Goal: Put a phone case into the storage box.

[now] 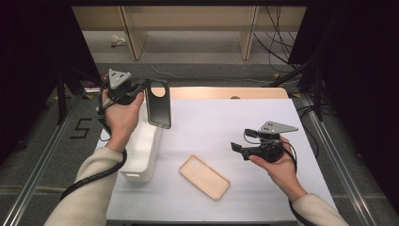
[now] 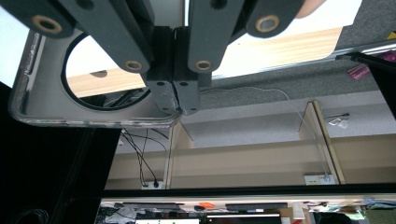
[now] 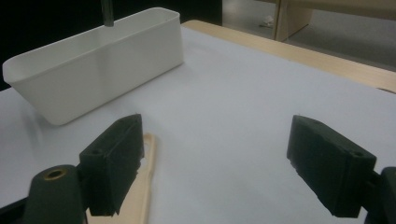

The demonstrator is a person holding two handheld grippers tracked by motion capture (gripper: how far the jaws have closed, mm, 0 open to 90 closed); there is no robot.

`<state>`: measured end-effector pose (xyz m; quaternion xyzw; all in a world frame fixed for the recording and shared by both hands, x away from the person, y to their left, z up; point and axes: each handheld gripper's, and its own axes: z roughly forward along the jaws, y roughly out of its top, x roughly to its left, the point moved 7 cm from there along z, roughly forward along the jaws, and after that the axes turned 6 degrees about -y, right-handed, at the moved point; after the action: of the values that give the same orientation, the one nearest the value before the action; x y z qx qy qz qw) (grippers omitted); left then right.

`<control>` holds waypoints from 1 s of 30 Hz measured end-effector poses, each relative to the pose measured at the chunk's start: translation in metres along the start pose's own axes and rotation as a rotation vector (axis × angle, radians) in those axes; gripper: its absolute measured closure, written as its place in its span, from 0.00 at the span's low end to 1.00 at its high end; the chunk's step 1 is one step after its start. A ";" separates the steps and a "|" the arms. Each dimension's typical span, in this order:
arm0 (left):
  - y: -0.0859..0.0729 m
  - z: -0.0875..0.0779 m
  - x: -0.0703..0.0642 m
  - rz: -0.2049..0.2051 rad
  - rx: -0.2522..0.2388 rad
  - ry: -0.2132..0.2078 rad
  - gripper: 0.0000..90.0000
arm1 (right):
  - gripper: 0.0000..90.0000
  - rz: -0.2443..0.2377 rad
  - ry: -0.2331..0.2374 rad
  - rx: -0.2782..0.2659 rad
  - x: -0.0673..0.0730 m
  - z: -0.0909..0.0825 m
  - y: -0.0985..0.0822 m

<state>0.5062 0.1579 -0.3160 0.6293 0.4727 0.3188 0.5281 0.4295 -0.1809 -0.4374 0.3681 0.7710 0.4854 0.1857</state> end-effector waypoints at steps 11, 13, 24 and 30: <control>-0.001 0.002 0.009 -0.017 -0.004 0.021 0.99 | 0.22 0.003 0.001 -0.002 0.000 0.000 0.000; -0.001 0.002 0.011 -0.019 -0.003 0.024 0.99 | 0.22 0.001 0.000 0.001 0.000 0.000 0.000; 0.000 0.003 0.019 -0.024 -0.002 0.044 0.99 | 0.22 0.000 0.002 0.001 0.001 0.000 0.000; -0.002 0.004 0.023 -0.028 0.002 0.052 0.99 | 0.22 0.002 0.002 0.001 0.001 0.000 0.000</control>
<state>0.5172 0.1781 -0.3214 0.6146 0.4954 0.3273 0.5193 0.4289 -0.1806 -0.4376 0.3684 0.7711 0.4855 0.1844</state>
